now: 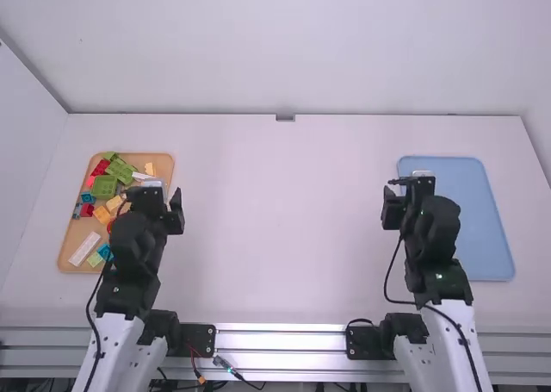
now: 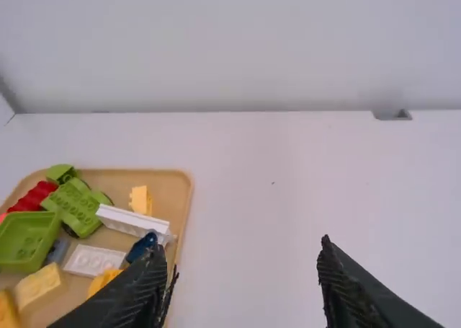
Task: Assemble lego blocks to make yellow taxi
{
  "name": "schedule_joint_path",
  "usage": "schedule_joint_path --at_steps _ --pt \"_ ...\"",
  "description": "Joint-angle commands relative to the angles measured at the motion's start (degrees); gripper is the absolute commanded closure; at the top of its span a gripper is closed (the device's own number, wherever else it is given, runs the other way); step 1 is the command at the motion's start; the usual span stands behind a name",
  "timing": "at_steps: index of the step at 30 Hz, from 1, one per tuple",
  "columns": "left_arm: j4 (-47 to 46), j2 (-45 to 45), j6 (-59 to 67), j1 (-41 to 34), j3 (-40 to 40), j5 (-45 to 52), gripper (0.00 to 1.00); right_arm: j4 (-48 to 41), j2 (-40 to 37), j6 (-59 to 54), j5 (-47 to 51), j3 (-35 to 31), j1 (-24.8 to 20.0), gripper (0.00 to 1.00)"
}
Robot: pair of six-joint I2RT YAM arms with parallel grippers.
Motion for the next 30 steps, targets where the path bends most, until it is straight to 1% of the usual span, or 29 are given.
schedule_joint_path --at_steps 1,5,10,11,13,14,16,17,19,20,23,24,25,27,30 --pt "-2.7 4.2 -0.3 2.1 6.5 -1.6 0.43 -0.9 4.0 -0.3 -0.4 4.9 0.0 0.42" --pt "-9.7 11.0 -0.1 5.4 14.4 -0.1 0.36 -2.4 9.4 -0.7 -0.6 9.2 0.0 0.35" --pt "-20.0 23.2 4.6 11.1 26.5 5.4 0.26 -4.3 17.4 -1.4 -1.0 15.6 0.0 0.25" --pt "-21.0 24.5 5.0 11.6 27.7 5.9 0.25 -4.4 18.2 -1.5 -1.0 16.2 -0.1 0.24" --pt "-26.0 31.0 5.4 14.1 33.7 5.3 0.20 -5.3 21.8 -1.8 -1.1 19.1 -0.1 0.20" --pt "-26.4 31.5 5.5 14.2 34.2 5.3 0.20 -5.4 22.1 -1.8 -1.1 19.3 -0.1 0.19" --pt "-31.5 38.0 8.9 16.2 40.0 5.9 0.16 -6.1 25.2 -2.0 -1.2 21.8 -0.1 0.16" --pt "-32.1 38.9 9.3 16.4 40.7 5.9 0.16 -6.1 25.4 -2.0 -1.3 22.0 -0.1 0.15" --pt "-36.8 45.0 12.0 17.9 45.8 5.8 0.12 -6.7 27.9 -2.8 -1.3 23.9 -0.1 0.12" --pt "-40.9 49.9 14.1 18.8 49.7 5.8 0.10 -7.1 29.5 -3.6 -1.4 25.2 -0.1 0.10" --pt "-45.2 56.7 17.1 20.0 54.1 5.8 0.08 -7.5 31.5 -3.9 -1.5 26.8 -0.1 0.08" --pt "-46.2 61.1 18.7 20.9 56.2 5.1 0.06 -7.7 32.8 -4.0 -1.6 27.8 -0.1 0.06" --pt "-46.3 61.6 18.9 21.0 56.4 5.2 0.06 -7.8 33.0 -4.0 -1.6 28.0 -0.1 0.06" --pt "-46.7 67.2 21.7 21.9 57.8 5.9 0.04 -7.8 34.5 -4.2 -1.6 29.1 0.0 0.04" --pt "-46.9 72.5 24.2 22.4 58.9 7.4 0.02 -7.2 35.8 -4.3 -1.7 30.2 -0.1 0.02"
